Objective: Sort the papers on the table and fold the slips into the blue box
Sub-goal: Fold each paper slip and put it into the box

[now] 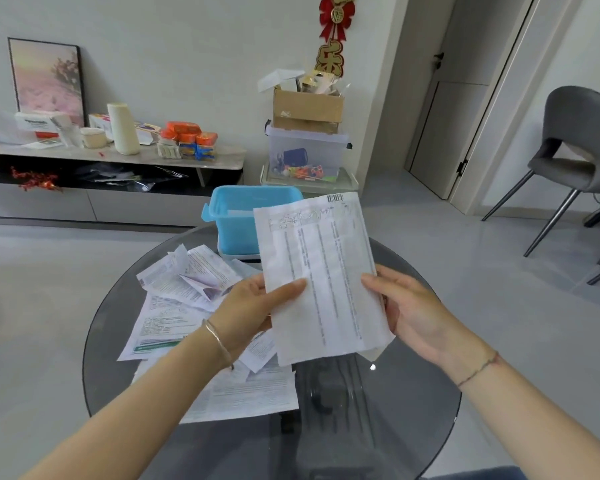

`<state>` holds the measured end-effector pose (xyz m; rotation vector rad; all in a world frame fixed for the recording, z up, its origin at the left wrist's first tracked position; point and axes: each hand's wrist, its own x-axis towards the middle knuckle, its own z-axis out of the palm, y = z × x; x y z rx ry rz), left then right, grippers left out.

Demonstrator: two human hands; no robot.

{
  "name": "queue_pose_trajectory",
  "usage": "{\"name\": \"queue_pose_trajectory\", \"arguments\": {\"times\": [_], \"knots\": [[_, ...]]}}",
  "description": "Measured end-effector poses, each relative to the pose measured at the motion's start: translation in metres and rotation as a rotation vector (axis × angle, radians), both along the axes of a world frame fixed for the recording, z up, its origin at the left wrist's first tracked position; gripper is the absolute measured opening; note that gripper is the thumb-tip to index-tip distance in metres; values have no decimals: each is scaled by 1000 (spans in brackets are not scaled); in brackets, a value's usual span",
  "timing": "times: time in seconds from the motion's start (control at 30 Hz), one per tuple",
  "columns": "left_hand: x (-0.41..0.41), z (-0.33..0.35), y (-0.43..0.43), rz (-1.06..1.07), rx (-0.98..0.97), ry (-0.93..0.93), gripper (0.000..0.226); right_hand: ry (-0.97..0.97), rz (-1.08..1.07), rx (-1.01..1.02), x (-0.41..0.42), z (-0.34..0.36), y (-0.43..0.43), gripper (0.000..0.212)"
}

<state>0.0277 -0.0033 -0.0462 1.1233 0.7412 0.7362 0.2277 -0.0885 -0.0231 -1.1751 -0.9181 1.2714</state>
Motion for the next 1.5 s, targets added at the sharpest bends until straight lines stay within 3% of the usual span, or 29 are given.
{"name": "queue_pose_trajectory", "arguments": {"times": [0.13,0.27,0.43,0.53,0.63,0.77,0.93,1.1,1.3,1.5], "knots": [[-3,-1,2,32,168,176,29,-258,-46,25,7,-3,2,28],[-4,-1,6,-12,198,237,27,-390,-62,1,14,-7,3,16],[-9,4,7,-233,-3,89,29,-345,-29,-5,15,-7,-1,26],[-7,5,6,-201,-107,-36,20,-282,-48,57,16,-8,-2,36],[-6,4,7,-133,-148,-72,16,-384,-10,131,14,-6,-5,51],[-7,5,3,-144,-135,-74,22,-516,-17,166,9,-9,-7,33],[-5,2,1,-121,59,-109,40,-306,-259,179,8,-12,-3,9],[-6,4,-2,-148,306,-56,57,-281,-322,180,7,-13,-3,23],[-2,5,-3,21,407,66,29,-283,-301,198,7,-16,-3,17],[-1,1,-2,-46,346,-22,23,-69,-227,150,7,-17,0,28]]}}
